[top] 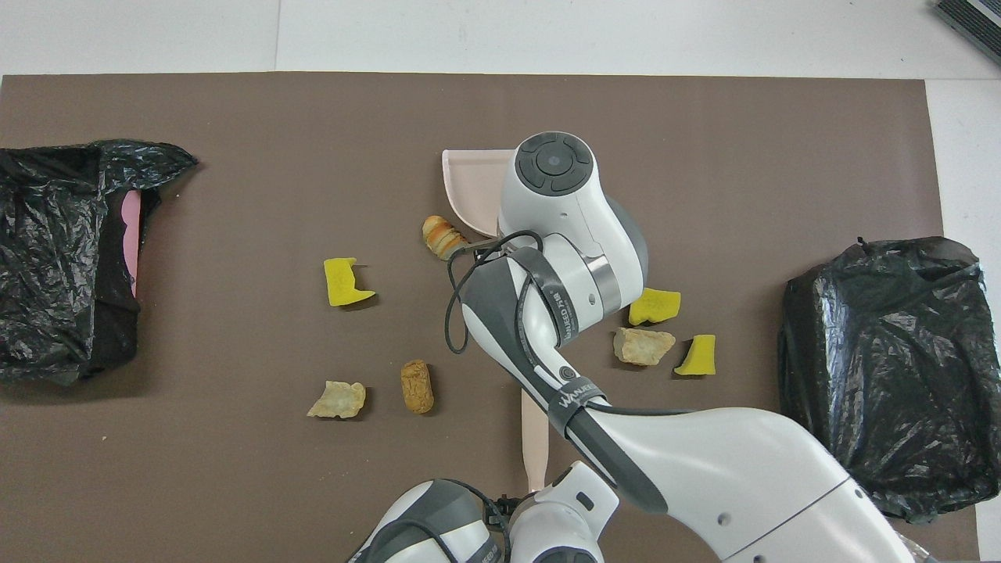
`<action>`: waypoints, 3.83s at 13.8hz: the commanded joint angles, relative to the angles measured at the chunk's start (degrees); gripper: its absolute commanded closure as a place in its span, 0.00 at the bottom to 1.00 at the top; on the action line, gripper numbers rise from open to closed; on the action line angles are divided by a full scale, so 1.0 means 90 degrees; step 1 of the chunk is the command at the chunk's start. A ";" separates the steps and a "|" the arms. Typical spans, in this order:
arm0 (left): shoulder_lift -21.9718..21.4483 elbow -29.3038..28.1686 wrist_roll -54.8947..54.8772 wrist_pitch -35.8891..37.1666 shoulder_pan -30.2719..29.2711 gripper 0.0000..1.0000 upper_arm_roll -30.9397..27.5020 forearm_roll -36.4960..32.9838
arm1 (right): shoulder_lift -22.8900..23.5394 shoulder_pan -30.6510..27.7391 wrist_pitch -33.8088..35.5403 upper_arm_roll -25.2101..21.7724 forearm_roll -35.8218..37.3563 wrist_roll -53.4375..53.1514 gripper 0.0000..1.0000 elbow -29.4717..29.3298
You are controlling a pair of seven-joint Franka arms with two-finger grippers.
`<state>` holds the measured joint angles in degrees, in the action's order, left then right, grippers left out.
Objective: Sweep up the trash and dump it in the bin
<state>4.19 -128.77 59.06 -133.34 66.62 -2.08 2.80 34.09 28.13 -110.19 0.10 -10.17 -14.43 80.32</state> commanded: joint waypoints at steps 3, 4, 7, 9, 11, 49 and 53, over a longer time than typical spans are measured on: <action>-0.0153 -0.0008 -0.0116 0.0304 -0.0019 0.43 -0.0061 0.0060 | -0.0194 -0.0216 0.0154 0.0048 -0.0042 0.1232 1.00 0.0138; -0.0221 -0.0008 -0.0301 0.0362 -0.0048 0.54 -0.0091 0.0060 | -0.0204 -0.0235 0.0164 0.0029 0.0017 0.1299 1.00 0.0070; -0.0339 -0.0008 -0.0916 0.0664 -0.0185 0.84 -0.0100 0.0060 | -0.0447 -0.0615 0.0495 0.0019 0.0397 0.2554 1.00 -0.0068; -0.0533 0.0011 -0.1335 0.0938 -0.0398 0.95 -0.0110 0.0060 | -0.0769 -0.0966 0.0709 0.0019 0.0437 0.3784 1.00 -0.0009; -0.0651 0.0167 -0.1571 0.1366 -0.0517 0.97 -0.0120 0.0050 | -0.1013 -0.1317 0.1012 0.0019 0.0525 0.5063 1.00 0.0001; -0.0456 -0.0262 -0.6172 0.1407 -0.4660 1.00 -0.0032 -0.0321 | -0.3720 0.0497 -0.0979 0.0077 0.1697 0.4933 1.00 0.5216; -0.0719 -0.0418 -0.6104 0.1730 -0.3742 1.00 -0.0032 0.0381 | -0.3749 0.0565 -0.0804 0.0077 0.1707 0.5674 1.00 0.5206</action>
<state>0.34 -130.11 4.22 -119.03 28.63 -1.70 3.75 0.73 32.96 -117.81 0.52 3.81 34.09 126.59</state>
